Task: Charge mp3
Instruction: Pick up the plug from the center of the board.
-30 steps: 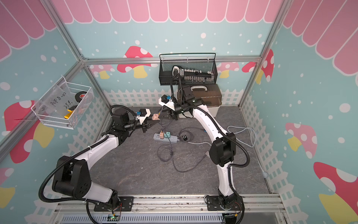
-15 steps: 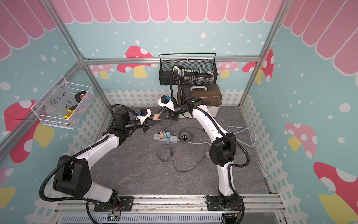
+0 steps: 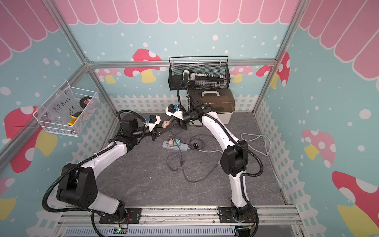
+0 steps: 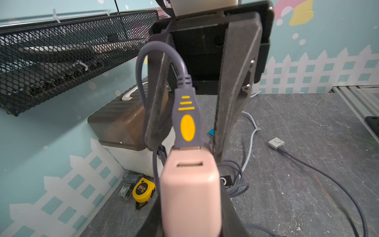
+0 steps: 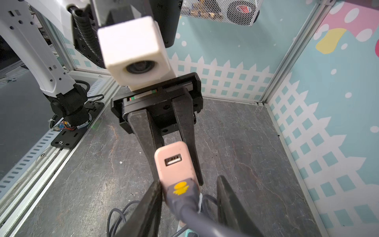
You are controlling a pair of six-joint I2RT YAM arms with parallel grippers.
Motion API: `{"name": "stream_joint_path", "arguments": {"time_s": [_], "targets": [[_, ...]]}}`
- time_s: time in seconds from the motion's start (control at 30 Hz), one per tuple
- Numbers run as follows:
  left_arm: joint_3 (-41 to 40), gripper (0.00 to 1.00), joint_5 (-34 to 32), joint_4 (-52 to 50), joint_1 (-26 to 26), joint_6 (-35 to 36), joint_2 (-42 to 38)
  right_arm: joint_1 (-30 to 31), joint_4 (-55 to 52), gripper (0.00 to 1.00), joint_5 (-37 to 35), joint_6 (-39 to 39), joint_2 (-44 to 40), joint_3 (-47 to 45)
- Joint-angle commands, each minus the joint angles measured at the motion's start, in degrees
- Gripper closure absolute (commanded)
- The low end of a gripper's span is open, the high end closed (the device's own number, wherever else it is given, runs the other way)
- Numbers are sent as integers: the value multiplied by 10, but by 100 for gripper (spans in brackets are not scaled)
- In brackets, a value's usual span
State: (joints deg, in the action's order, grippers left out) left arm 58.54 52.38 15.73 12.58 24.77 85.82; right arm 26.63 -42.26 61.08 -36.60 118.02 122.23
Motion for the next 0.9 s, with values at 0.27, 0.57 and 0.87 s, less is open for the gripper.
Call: {"name": "stream_joint_path", "arguments": {"time_s": [0.27,0.57,0.87], "targets": [[32,99,39,-6,8,19,12,19,-51,62,-12,-55,21,5],[40,99,29,-38,10,37,14,22,-61,82,-26,-79,18,9],[21,42,-79,-33,8,15,0,22,-29,96,-72,-17,22,11]]}}
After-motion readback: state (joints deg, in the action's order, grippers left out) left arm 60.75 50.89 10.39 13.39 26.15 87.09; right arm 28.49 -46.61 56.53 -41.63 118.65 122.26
